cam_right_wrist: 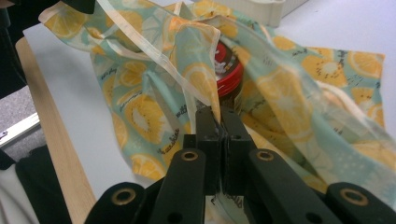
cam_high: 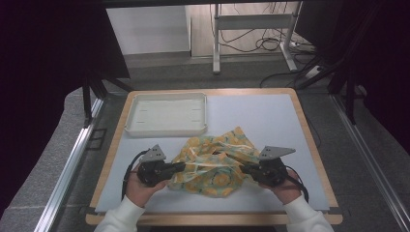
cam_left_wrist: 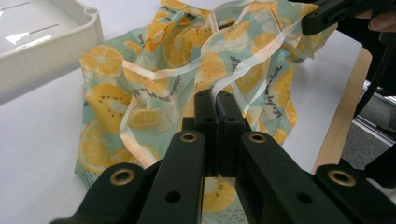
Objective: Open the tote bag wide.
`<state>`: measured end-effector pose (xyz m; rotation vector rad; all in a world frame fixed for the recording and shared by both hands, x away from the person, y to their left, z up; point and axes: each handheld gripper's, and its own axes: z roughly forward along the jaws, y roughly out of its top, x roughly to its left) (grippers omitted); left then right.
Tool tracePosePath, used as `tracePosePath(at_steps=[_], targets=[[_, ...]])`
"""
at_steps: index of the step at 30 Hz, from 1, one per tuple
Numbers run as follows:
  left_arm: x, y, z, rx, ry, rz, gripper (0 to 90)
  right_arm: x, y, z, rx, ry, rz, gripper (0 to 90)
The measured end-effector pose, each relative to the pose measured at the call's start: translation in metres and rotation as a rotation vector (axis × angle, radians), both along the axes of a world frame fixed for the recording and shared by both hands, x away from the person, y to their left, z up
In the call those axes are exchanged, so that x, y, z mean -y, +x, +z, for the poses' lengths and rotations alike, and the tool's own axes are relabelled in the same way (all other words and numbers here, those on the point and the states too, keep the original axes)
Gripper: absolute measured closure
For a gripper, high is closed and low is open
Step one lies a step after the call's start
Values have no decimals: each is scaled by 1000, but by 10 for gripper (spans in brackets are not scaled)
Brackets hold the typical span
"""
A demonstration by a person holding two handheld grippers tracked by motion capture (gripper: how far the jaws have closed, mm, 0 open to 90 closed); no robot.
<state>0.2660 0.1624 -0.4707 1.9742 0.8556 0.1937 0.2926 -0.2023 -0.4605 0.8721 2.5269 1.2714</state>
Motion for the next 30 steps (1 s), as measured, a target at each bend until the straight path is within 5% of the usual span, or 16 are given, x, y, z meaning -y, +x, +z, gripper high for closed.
tracePosePath(at_steps=[30], targets=[[10,-7,-39,-86,104,-55,900,-1,-11,-42,-116,-108,40,872]])
